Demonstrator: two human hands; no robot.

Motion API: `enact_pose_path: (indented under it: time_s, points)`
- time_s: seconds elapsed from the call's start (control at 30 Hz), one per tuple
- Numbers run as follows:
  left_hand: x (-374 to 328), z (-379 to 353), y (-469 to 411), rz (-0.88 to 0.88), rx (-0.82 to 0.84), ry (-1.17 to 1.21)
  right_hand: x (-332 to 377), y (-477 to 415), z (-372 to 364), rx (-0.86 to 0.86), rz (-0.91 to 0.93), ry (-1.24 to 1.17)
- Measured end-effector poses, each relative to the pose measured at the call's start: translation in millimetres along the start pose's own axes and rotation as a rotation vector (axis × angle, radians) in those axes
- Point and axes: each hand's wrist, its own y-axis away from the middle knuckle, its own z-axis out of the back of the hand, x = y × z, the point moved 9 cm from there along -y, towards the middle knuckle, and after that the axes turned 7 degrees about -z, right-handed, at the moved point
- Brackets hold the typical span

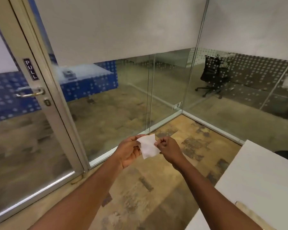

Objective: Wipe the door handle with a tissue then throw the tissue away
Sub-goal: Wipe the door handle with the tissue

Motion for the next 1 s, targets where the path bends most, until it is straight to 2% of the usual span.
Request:
enact_pose_path:
  time_s: [0.3, 0.47, 0.57, 0.63, 0.7, 0.87, 1.0]
  points:
    - [-48, 74, -8, 0.041, -0.057, 0.132, 60, -18, -85, -0.039, 0.141, 0.137]
    - [-71, 118, -5, 0.109, -0.005, 0.339, 88, -27, -132, -0.086, 0.141, 0.031]
    - [-96, 154, -4, 0.004, -0.037, 0.177, 107, -28, -167, -0.083, 0.149, -0.03]
    - [-115, 183, -4, -0.102, -0.116, 0.006, 120, -28, -189, -0.094, 0.144, -0.086]
    - [-132, 214, -2, -0.158, -0.185, -0.063, 130, -30, -213, -0.089, 0.113, -0.162]
    - [-165, 280, 5, -0.198, -0.276, -0.056, 137, -39, -291, 0.134, -0.085, -0.415]
    - [-190, 321, 5, -0.219, -0.3, -0.076, 167, -48, -344, 0.332, -0.035, -0.376]
